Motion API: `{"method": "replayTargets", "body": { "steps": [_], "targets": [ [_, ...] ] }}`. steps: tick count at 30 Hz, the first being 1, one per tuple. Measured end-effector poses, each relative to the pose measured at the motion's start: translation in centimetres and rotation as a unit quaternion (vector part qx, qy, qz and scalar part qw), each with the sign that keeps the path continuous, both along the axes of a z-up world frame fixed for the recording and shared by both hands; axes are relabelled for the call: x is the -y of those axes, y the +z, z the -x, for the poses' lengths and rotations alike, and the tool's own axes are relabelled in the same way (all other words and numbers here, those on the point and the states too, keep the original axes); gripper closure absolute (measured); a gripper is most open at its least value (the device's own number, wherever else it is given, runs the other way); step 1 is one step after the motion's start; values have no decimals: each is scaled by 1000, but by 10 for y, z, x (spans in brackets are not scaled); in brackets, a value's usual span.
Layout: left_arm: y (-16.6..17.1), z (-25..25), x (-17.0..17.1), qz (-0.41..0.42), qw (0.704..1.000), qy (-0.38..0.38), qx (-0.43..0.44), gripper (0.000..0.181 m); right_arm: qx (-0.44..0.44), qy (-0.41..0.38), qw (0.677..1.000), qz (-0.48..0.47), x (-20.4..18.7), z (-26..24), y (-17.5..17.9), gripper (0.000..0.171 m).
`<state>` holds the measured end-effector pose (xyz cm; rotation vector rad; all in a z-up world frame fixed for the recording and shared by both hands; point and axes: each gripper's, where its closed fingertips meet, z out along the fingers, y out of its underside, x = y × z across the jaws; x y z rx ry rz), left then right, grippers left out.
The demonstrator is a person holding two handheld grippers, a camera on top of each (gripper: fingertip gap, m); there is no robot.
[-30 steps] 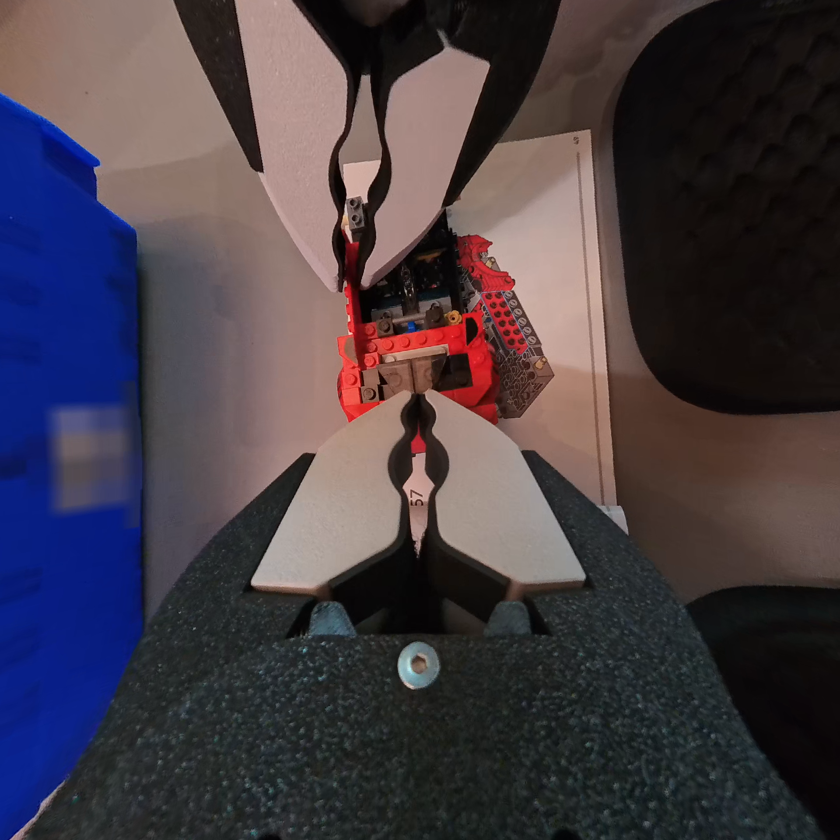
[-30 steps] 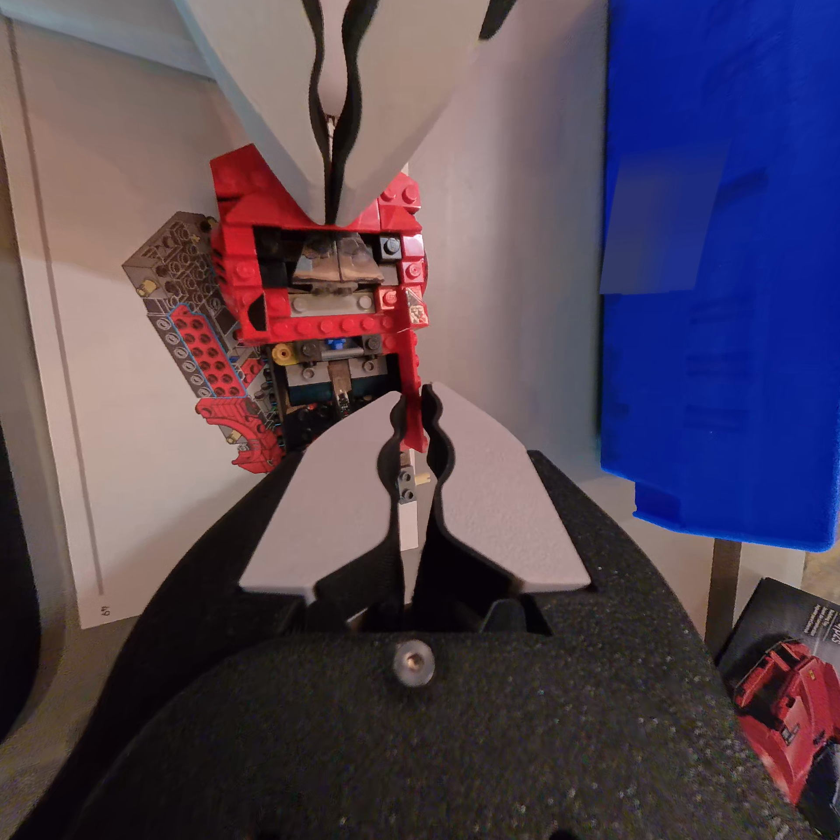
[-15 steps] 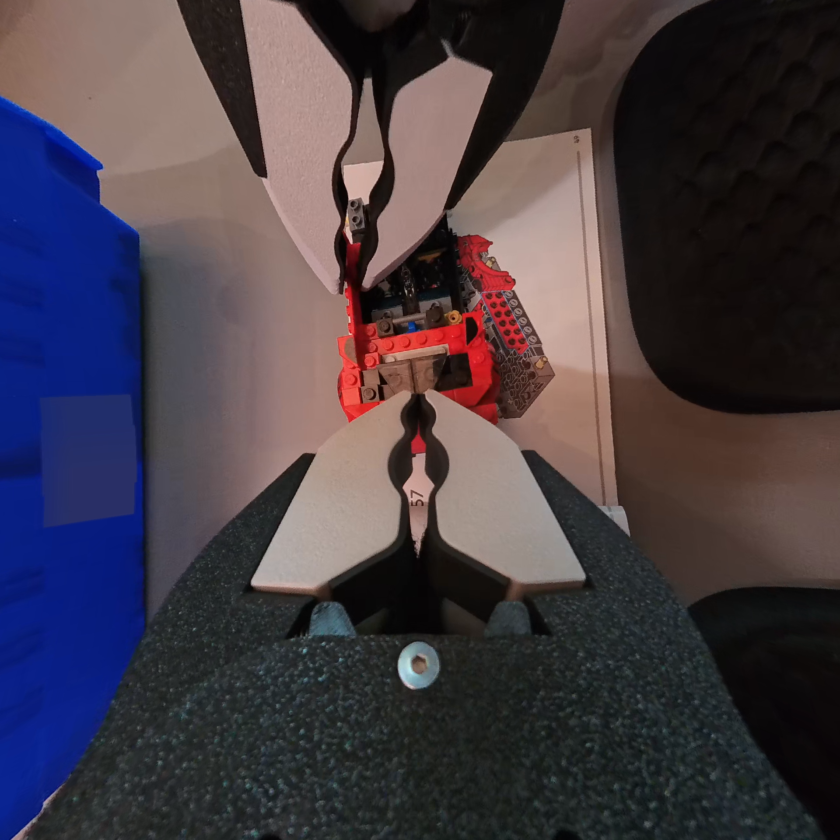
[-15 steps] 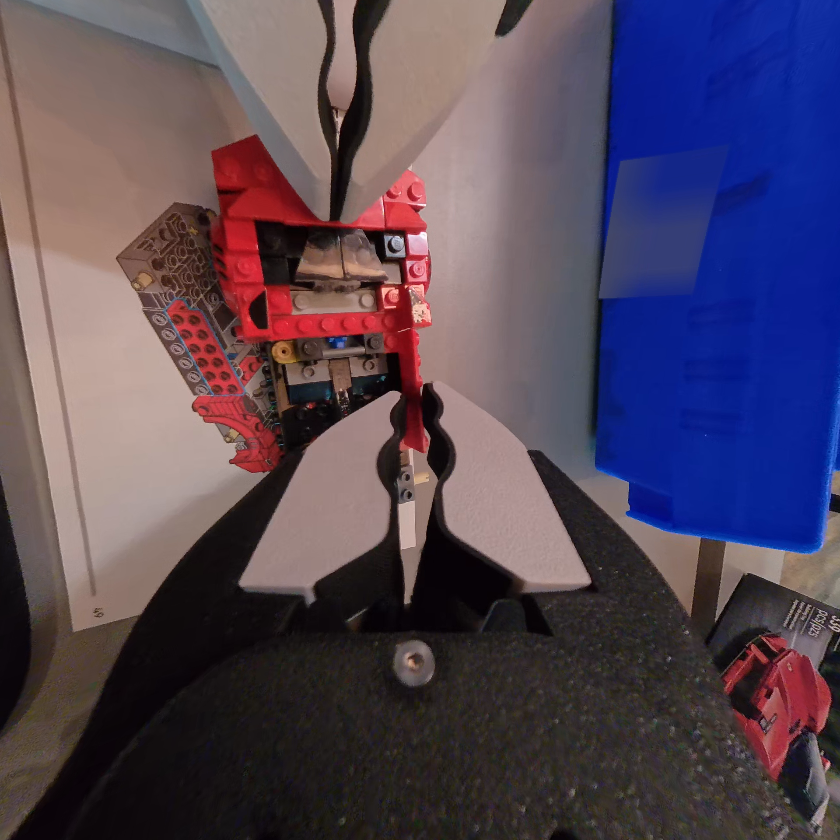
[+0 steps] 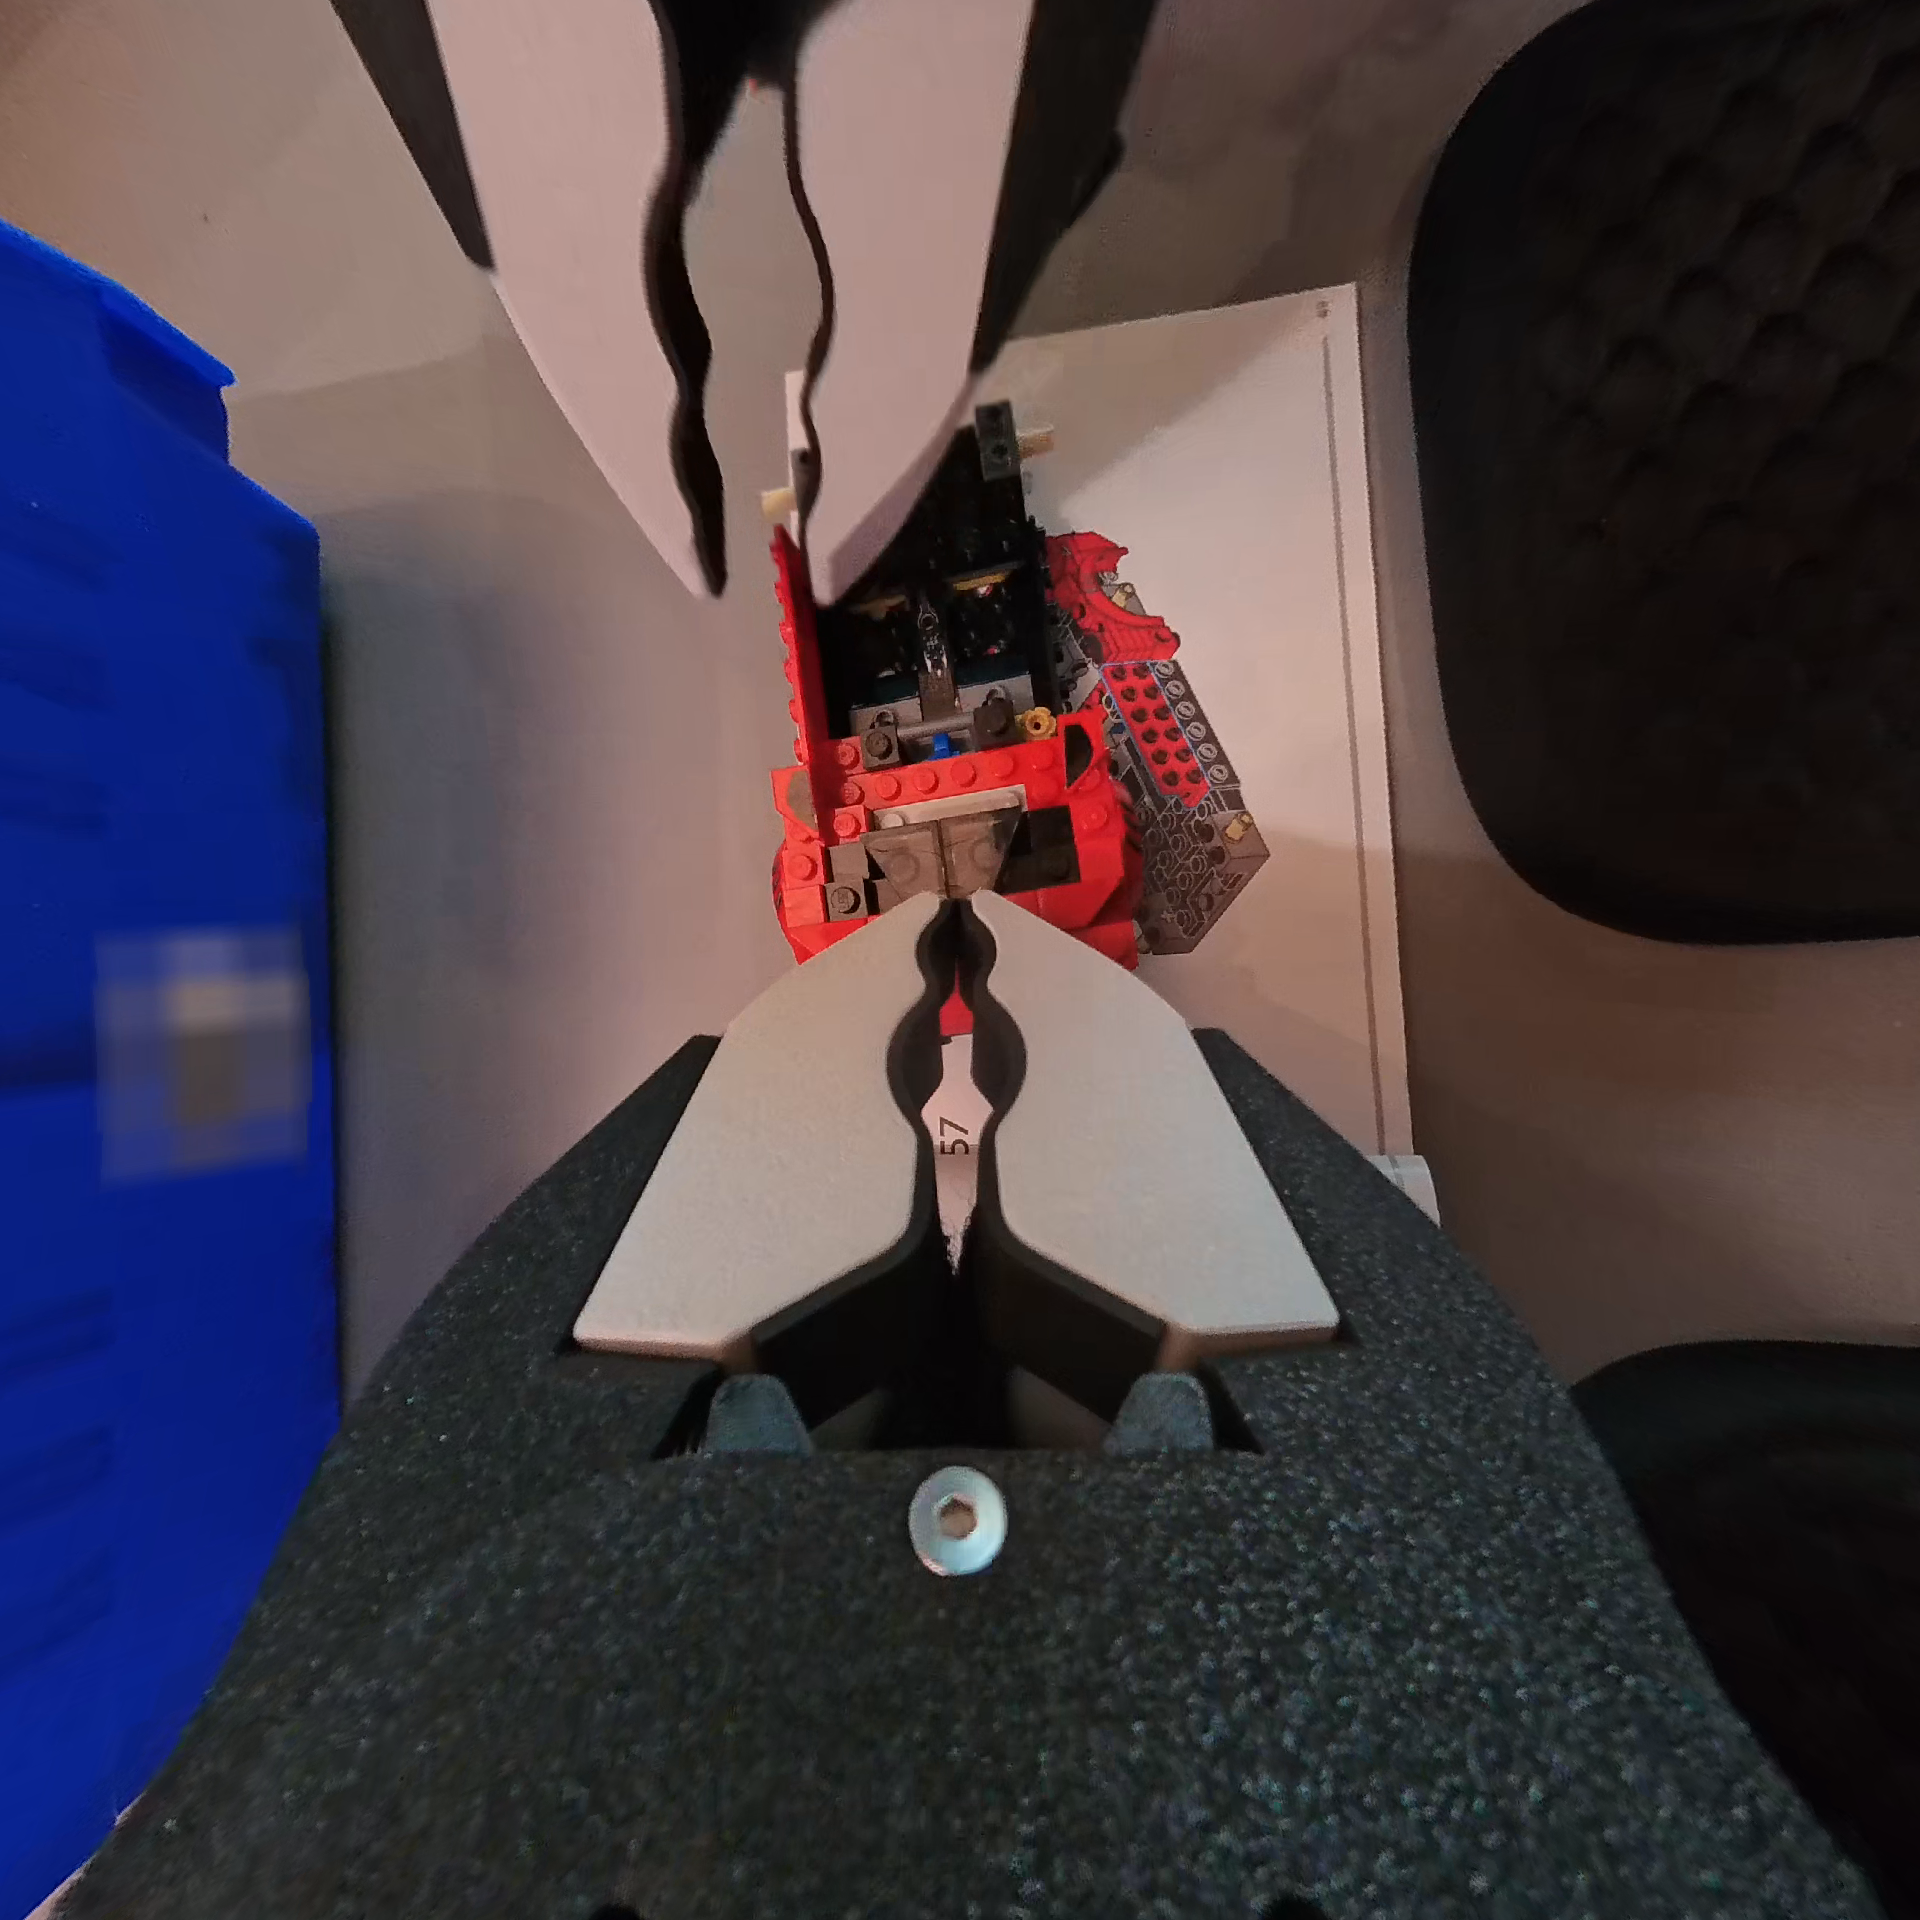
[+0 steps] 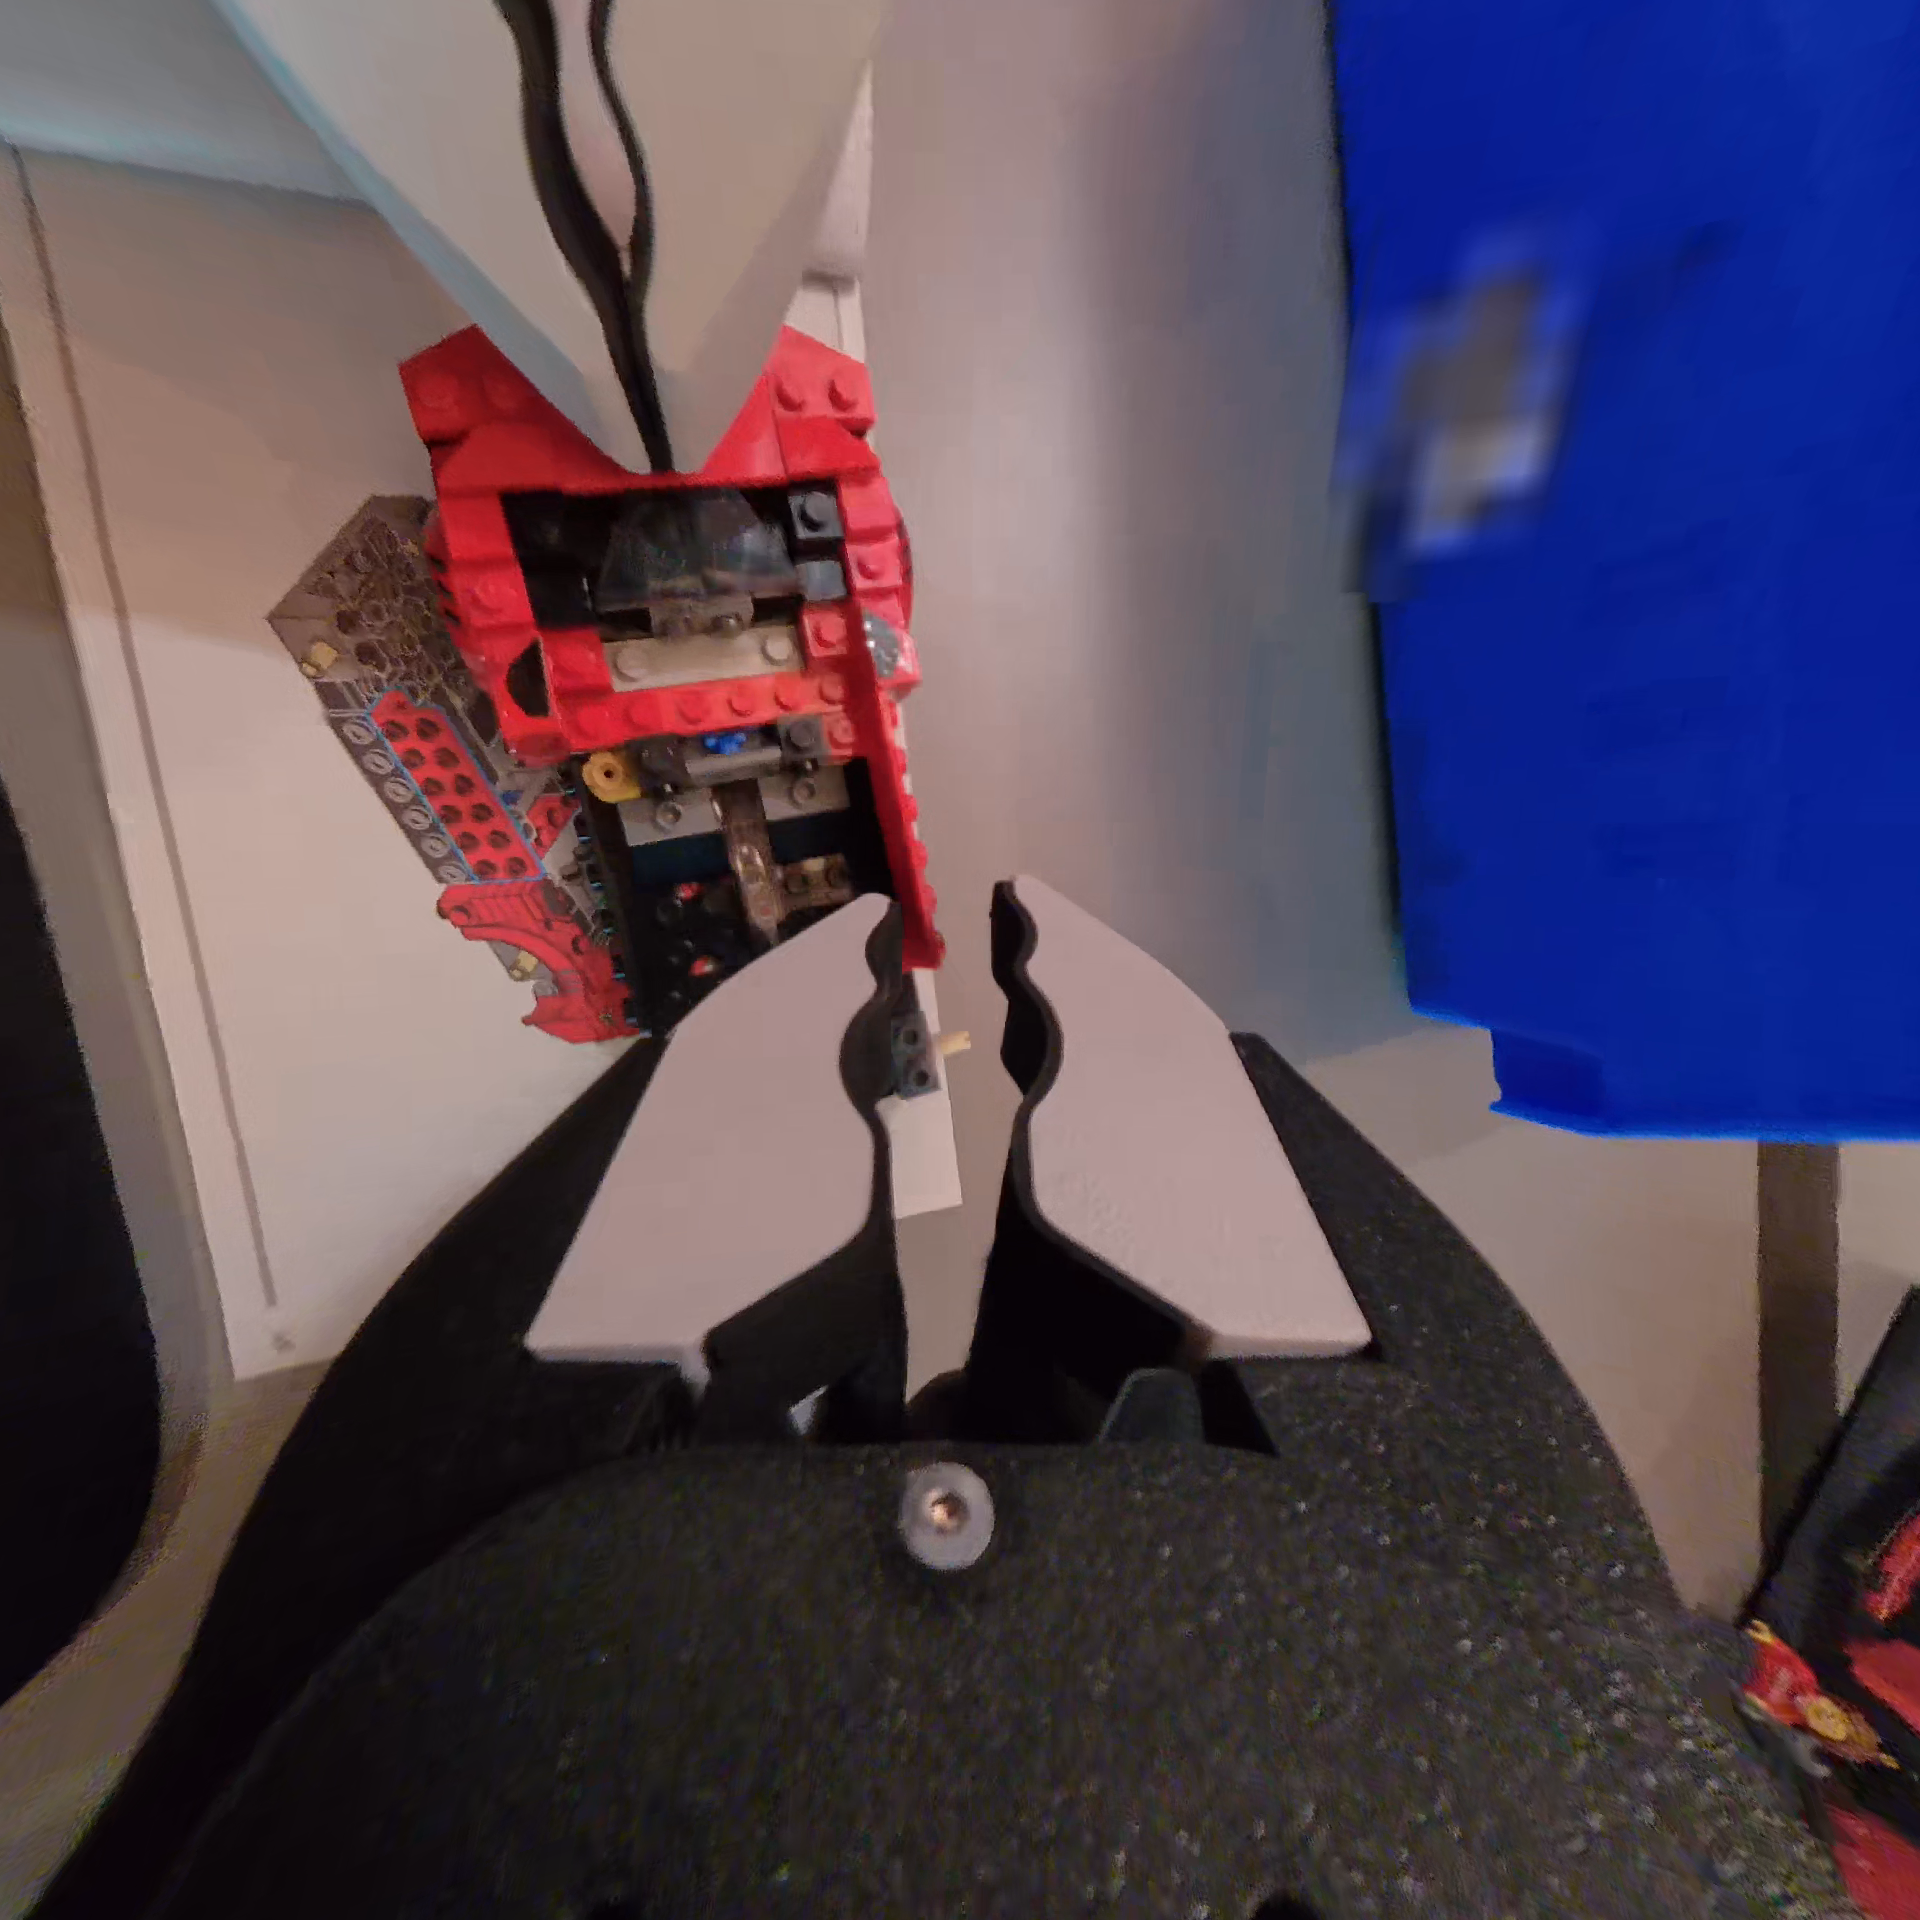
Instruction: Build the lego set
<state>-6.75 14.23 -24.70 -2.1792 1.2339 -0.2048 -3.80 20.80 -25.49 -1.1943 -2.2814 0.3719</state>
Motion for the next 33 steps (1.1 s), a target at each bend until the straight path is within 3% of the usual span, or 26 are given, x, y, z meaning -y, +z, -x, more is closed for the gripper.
{"method": "replayTargets", "body": {
  "steps": [6, 12, 31, 33],
  "targets": [
    [0, 0, 0, 1, 1000, -1, -2, 181, -6, -17, 991, 132, -3, -4, 22, 165],
    [0, 0, 0, 1, 1000, -1, -3, 181, 40, -2, 993, 113, -1, -3, 8, 168],
    [0, 0, 0, 1, 1000, -2, -2, 181, 68, 5, 993, 100, 0, -4, 6, 171],
    [0, 0, 0, 0, 1000, -2, -3, 181, 75, 0, 992, 103, -3, -7, 8, 162]
  ]
}}
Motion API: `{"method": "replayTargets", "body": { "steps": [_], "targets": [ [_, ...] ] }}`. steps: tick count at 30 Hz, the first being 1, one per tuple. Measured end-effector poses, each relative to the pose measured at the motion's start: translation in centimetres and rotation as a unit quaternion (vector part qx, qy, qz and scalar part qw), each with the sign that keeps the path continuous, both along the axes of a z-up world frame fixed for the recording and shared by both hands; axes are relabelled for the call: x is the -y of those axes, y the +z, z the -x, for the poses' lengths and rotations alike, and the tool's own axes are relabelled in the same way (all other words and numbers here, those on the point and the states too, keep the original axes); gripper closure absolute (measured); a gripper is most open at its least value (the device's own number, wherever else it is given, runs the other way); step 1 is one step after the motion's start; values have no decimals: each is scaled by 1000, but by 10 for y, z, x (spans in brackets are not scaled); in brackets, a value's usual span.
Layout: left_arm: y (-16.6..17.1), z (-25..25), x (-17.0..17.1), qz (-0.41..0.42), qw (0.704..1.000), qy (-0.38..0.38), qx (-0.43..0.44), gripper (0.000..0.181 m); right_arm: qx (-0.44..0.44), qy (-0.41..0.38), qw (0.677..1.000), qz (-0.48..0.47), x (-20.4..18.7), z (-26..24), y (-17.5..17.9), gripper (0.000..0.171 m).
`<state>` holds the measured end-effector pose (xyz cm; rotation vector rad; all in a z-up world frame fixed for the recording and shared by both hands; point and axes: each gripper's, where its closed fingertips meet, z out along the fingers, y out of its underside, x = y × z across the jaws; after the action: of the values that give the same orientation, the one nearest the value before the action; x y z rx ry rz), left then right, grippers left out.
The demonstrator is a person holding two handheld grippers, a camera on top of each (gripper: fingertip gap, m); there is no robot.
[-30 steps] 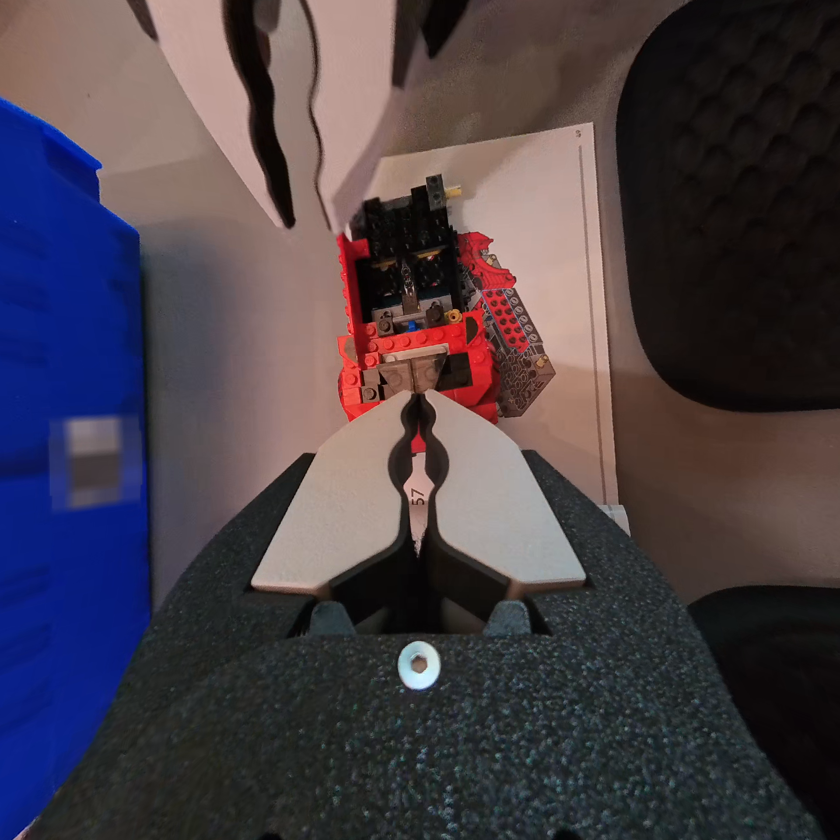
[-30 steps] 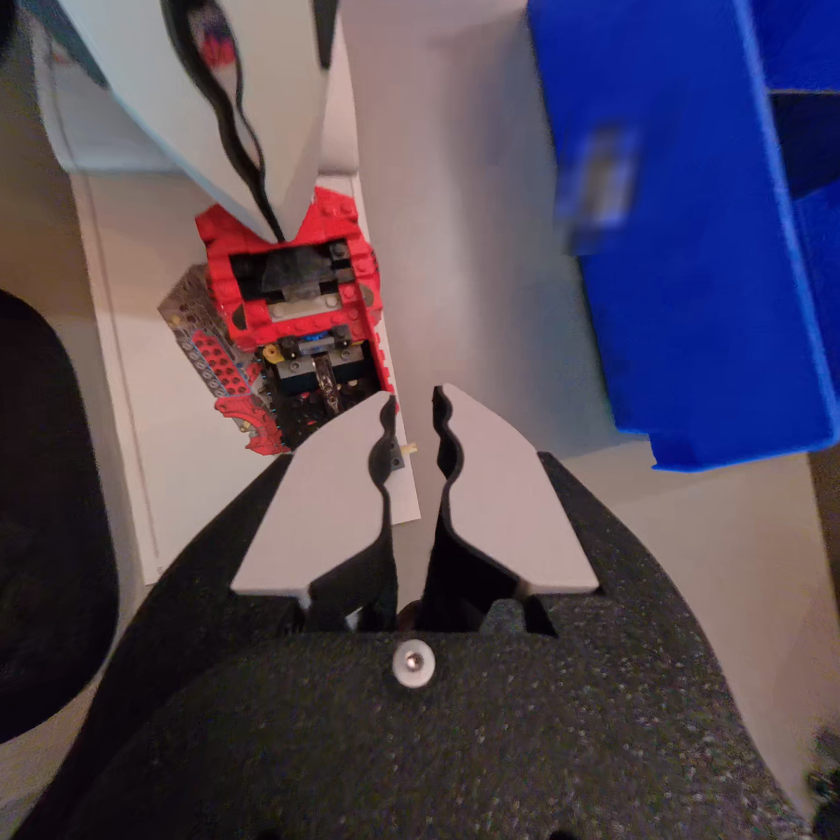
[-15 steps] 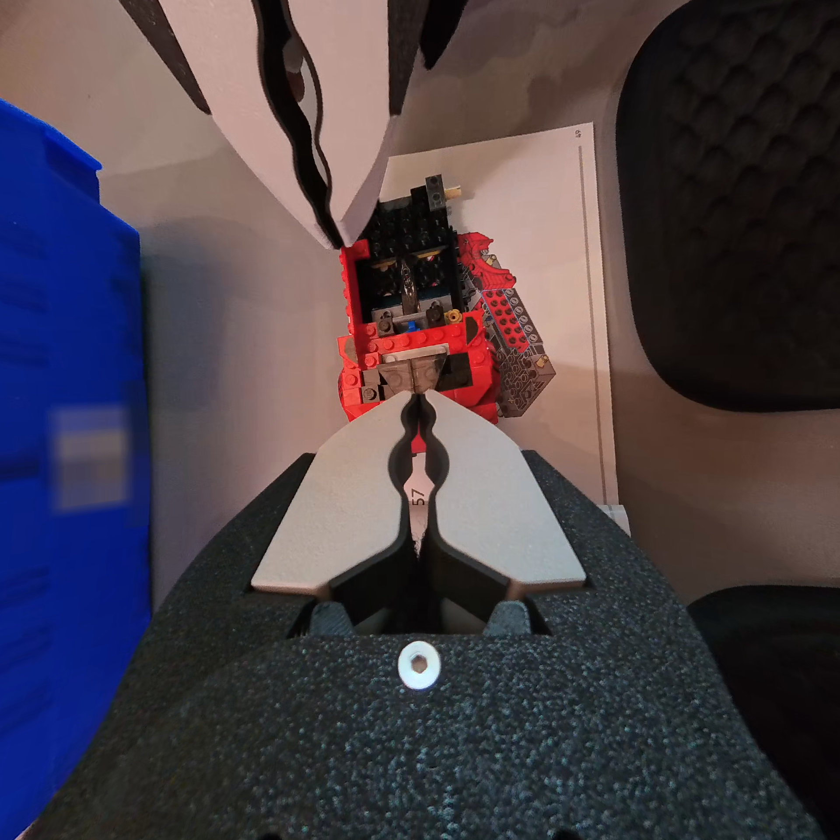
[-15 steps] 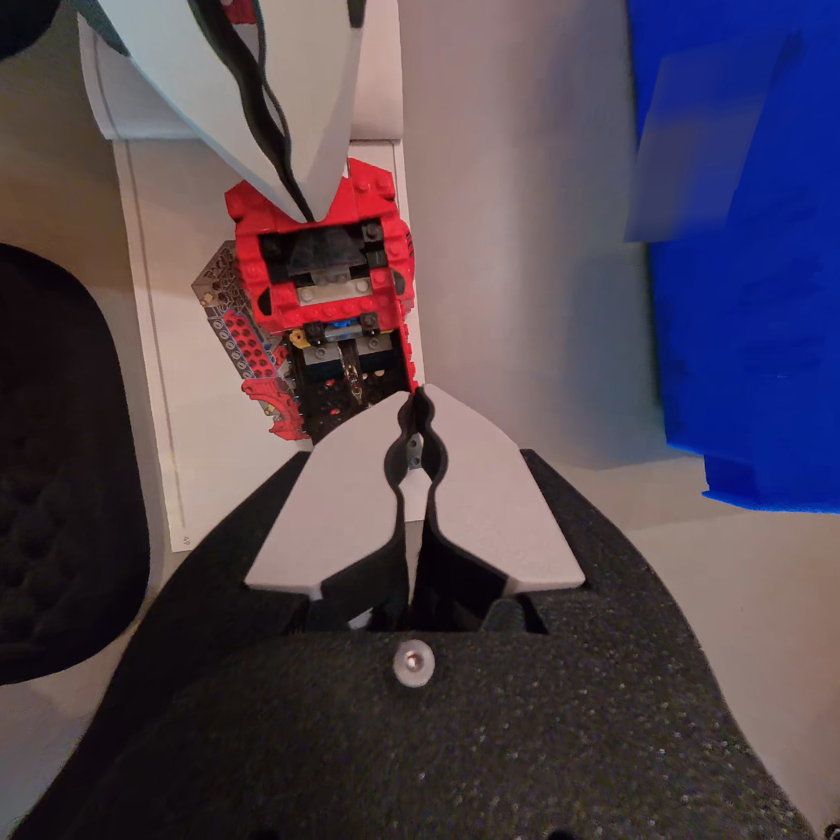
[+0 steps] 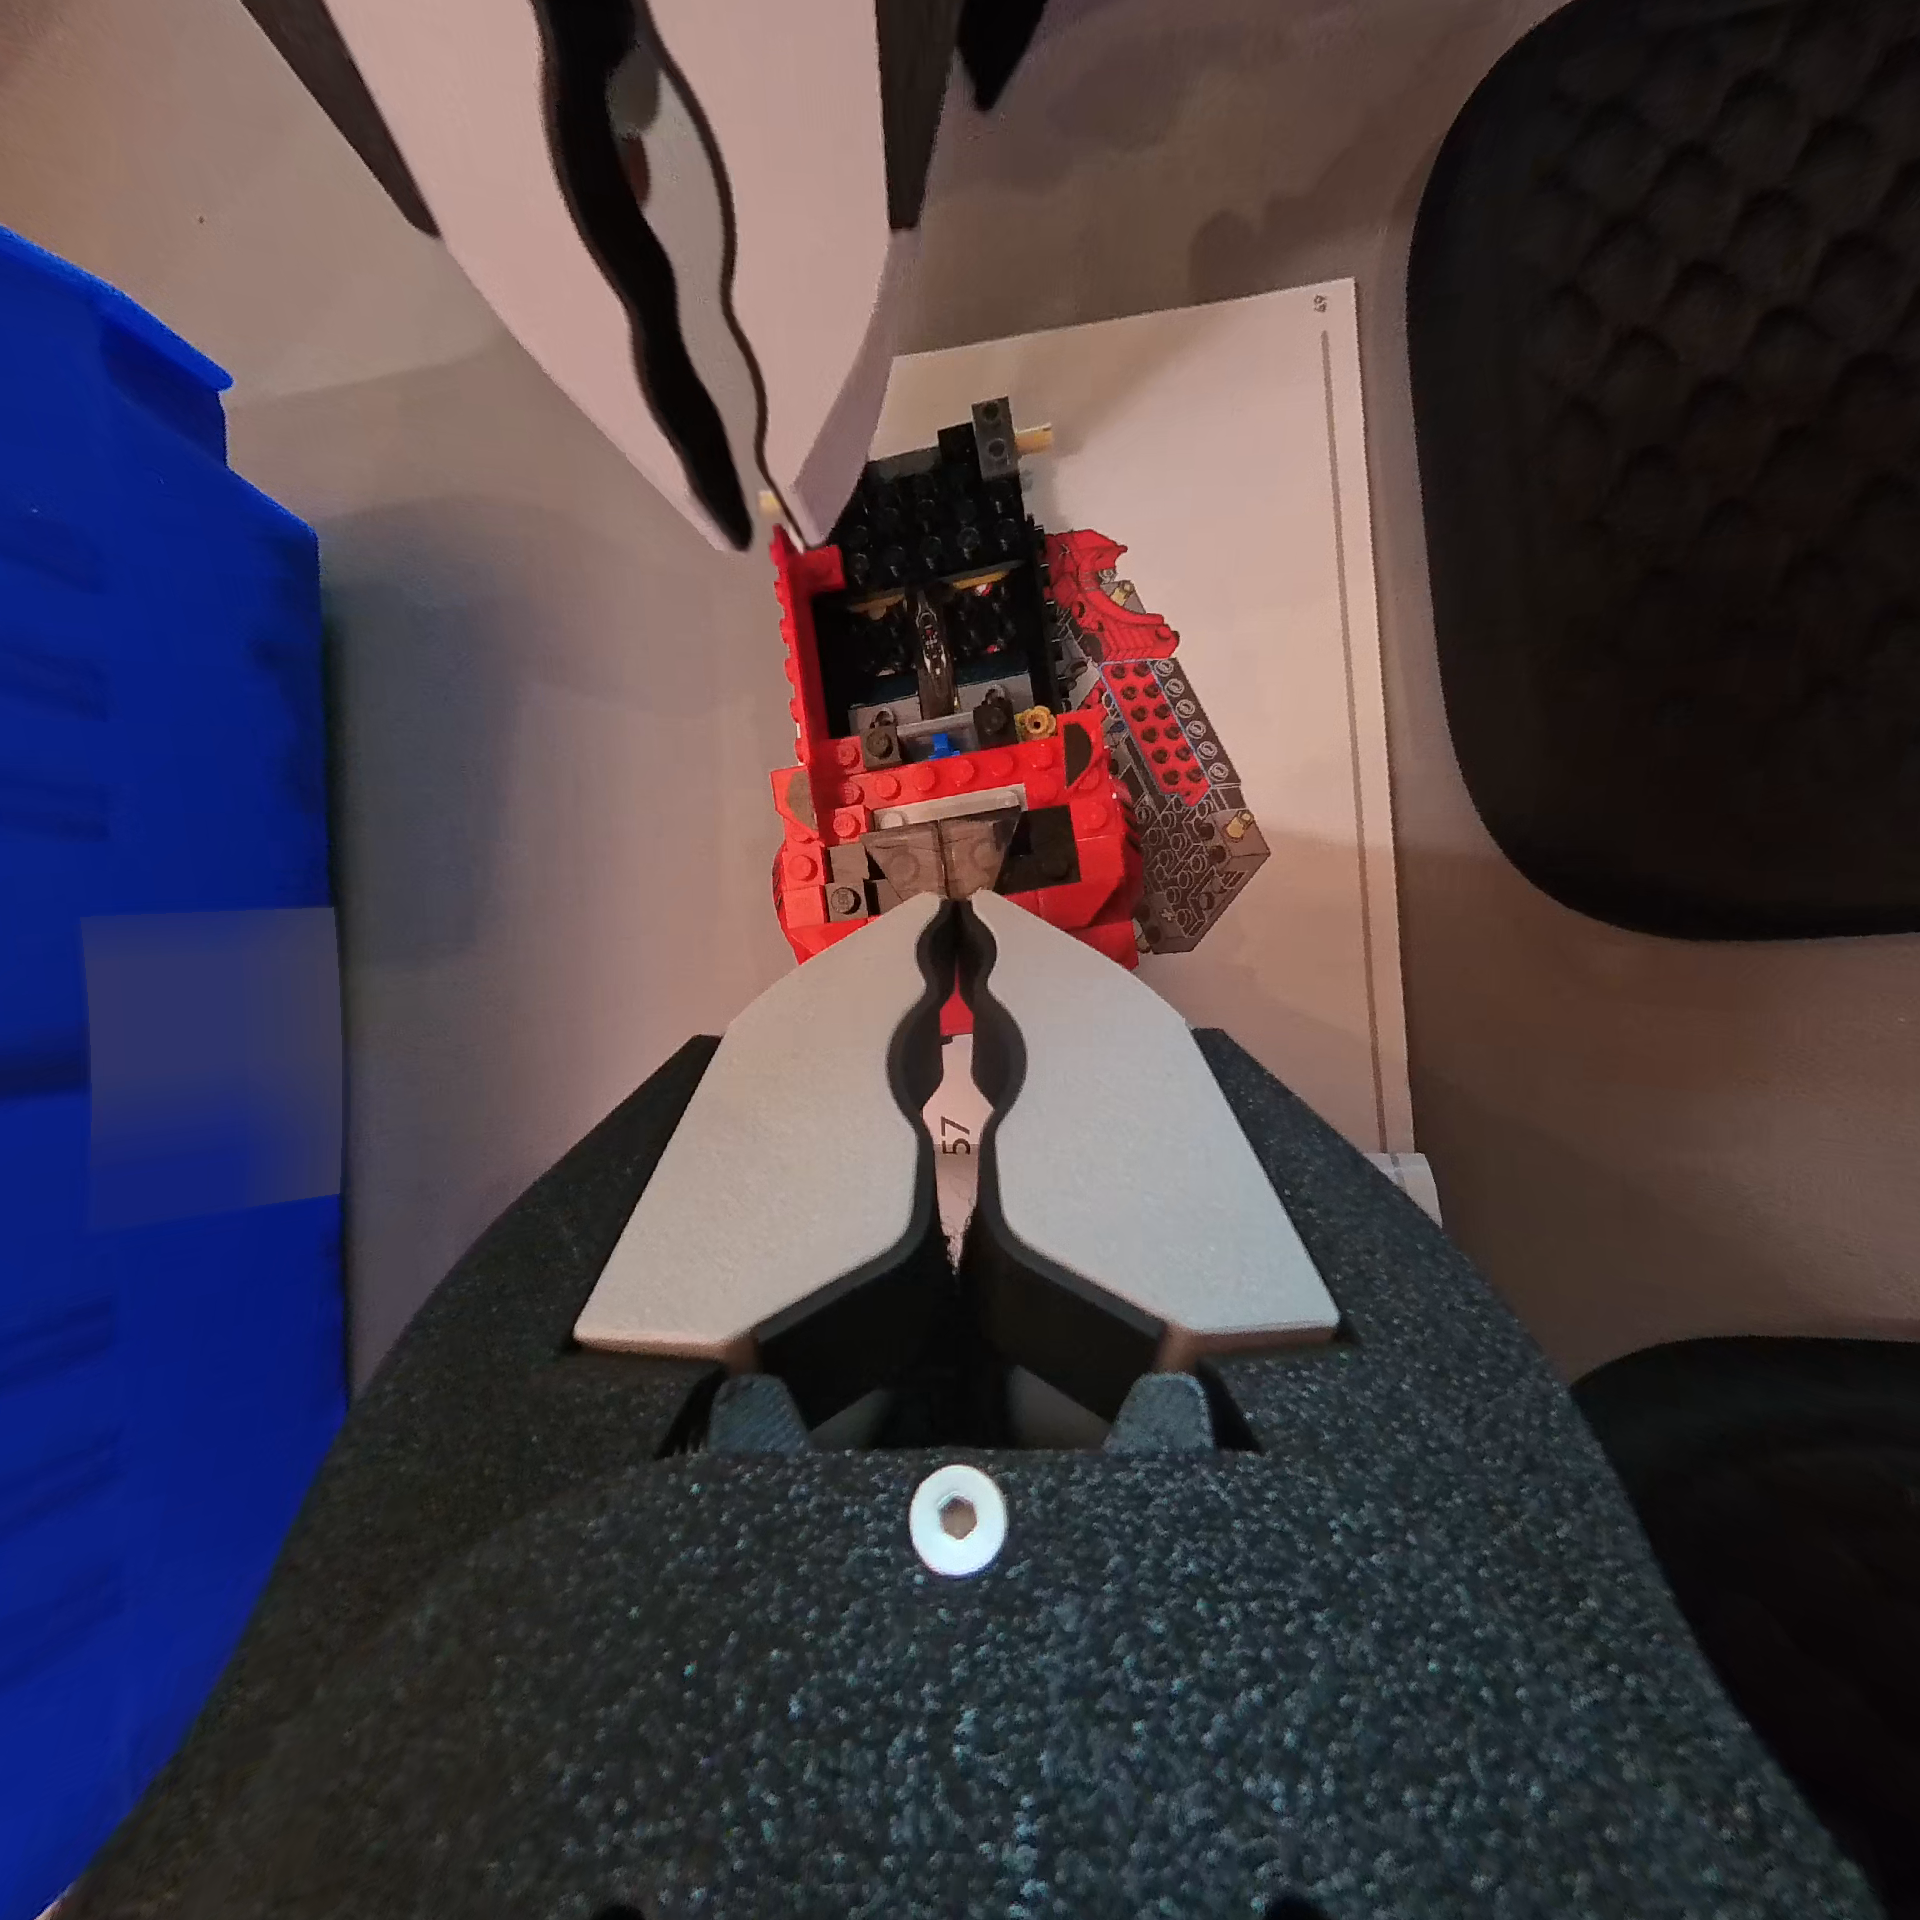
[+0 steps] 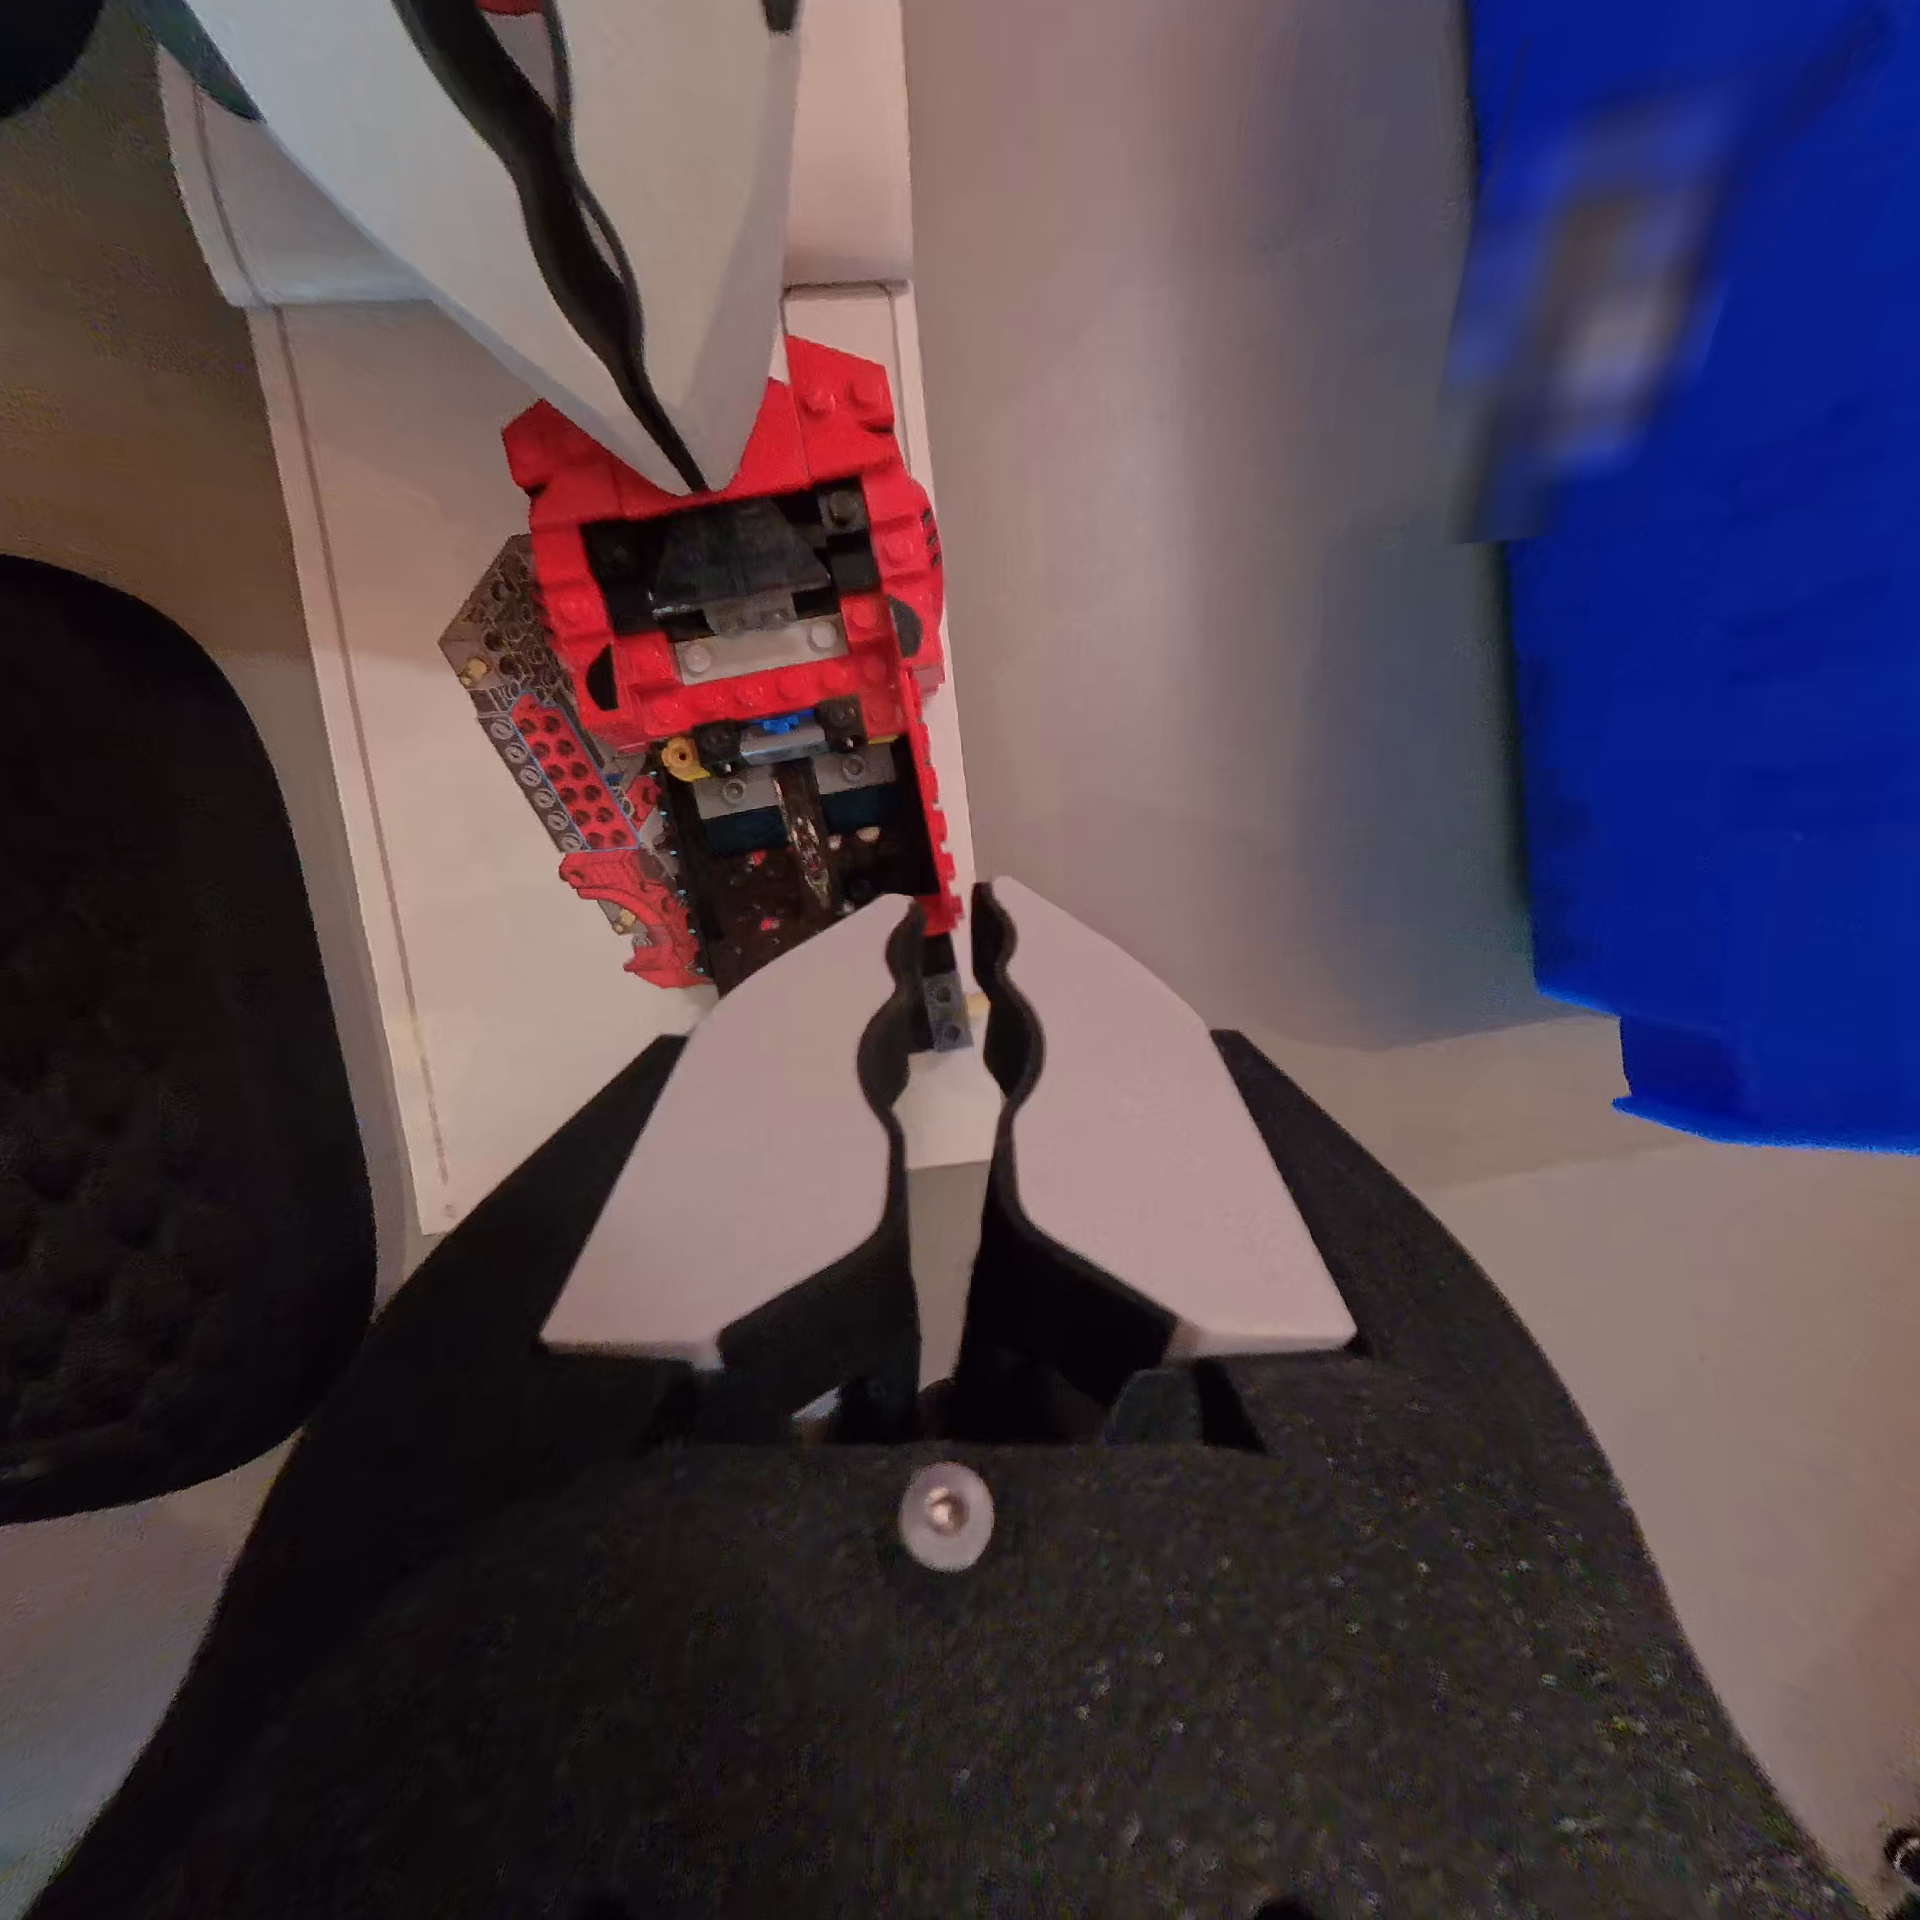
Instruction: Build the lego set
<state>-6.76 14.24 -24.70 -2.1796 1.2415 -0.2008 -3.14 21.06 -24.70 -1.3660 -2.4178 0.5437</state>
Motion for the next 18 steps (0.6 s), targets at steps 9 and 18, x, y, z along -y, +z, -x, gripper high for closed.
{"method": "replayTargets", "body": {
  "steps": [9, 18],
  "targets": [
    [0, 0, 0, -1, 1000, 0, -3, 181, 24, 4, 999, 20, -1, 0, -6, 167],
    [0, 0, 0, 0, 1000, -1, -2, 181, 50, 11, 999, 8, -2, 0, -11, 167]
  ]
}}
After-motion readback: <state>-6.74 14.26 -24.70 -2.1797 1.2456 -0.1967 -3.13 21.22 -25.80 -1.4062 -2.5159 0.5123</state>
